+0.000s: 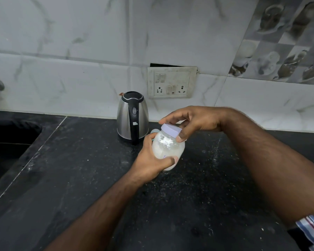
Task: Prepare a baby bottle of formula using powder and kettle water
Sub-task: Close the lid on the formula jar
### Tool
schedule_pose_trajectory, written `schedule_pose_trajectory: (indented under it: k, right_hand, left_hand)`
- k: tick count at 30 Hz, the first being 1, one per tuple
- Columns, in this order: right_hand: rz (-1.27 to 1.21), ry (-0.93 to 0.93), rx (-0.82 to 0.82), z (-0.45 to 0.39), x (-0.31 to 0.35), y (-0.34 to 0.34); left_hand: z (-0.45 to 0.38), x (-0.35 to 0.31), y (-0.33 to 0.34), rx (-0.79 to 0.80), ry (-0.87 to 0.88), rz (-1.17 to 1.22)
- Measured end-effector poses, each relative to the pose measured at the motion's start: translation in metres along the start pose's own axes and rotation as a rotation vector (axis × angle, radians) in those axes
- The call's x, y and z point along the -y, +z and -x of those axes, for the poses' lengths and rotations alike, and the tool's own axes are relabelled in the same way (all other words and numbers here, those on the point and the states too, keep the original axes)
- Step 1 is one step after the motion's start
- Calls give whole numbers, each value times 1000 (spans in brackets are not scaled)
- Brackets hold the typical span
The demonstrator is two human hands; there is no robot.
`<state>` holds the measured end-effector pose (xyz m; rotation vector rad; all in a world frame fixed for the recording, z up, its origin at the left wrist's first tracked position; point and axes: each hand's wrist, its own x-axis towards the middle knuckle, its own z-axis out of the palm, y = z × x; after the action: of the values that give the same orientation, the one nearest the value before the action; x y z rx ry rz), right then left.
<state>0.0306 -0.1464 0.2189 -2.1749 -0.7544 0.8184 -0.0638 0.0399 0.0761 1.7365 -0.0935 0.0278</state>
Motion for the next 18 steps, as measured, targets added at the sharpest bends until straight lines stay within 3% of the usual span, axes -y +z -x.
schedule_pose_trajectory:
  k: [9,12,15,18]
  right_hand:
    - [103,59,30,0,19,3]
    - [160,94,-83,-4,25,8]
    - [384,179,-230,-10,30,16]
    - [404,169,-187,-7,32,9]
  left_hand:
    - [4,-3,-13,32,16,-37]
    - [5,-6,-16,9,27,-30]
    - [5,-9,-18,-2,34,-40]
    - [5,-10,-19,-1,37,-44]
